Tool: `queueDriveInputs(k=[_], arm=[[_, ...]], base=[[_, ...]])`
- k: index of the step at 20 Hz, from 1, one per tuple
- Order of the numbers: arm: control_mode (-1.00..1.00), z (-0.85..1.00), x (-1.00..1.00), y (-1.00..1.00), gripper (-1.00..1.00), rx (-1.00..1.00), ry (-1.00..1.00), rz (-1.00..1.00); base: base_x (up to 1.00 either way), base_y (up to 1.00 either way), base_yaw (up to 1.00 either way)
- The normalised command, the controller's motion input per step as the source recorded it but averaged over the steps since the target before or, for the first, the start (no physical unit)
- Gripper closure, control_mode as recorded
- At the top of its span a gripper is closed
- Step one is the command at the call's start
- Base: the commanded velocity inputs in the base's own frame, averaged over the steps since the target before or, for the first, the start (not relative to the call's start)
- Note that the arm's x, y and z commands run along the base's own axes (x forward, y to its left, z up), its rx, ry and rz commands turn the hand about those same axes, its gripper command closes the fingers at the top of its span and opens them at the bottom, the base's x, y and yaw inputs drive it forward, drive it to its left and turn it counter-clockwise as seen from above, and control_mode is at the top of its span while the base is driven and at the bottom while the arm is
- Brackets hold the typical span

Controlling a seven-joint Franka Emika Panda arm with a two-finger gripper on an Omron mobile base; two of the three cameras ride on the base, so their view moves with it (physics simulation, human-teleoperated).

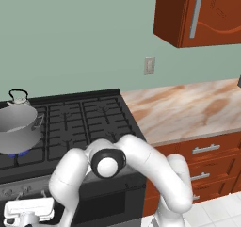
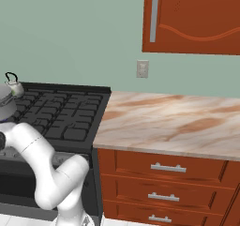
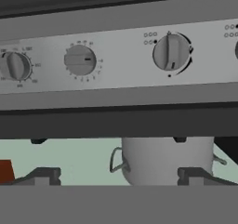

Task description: Pick the kettle from the cabinet and place it on a stove burner. Then pick the pot from the counter and place it on another stove burner. Finally, turn both burners on.

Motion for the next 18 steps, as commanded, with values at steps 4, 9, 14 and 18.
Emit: queueDriveInputs(k=[4,9,14,18], arm=[[-1.0,-0.08,0.21,0.0,-1.0,-0.03,0.06,0.0],[-1.0,-0.16,0.24,0.0,-1.0,-0.02,0.07,0.0],[-1.0,-0.21,0.18,0.14,-1.0,-0.01,0.02,0.0],[-1.0,-0.1,0.14,0.27,-1.0,0.0,0.0,0.0]], base=[[0.0,0.0,0.0],[0.0,0.0,0.0],[0.0,0.0,0.0],[0.0,0.0,0.0]])
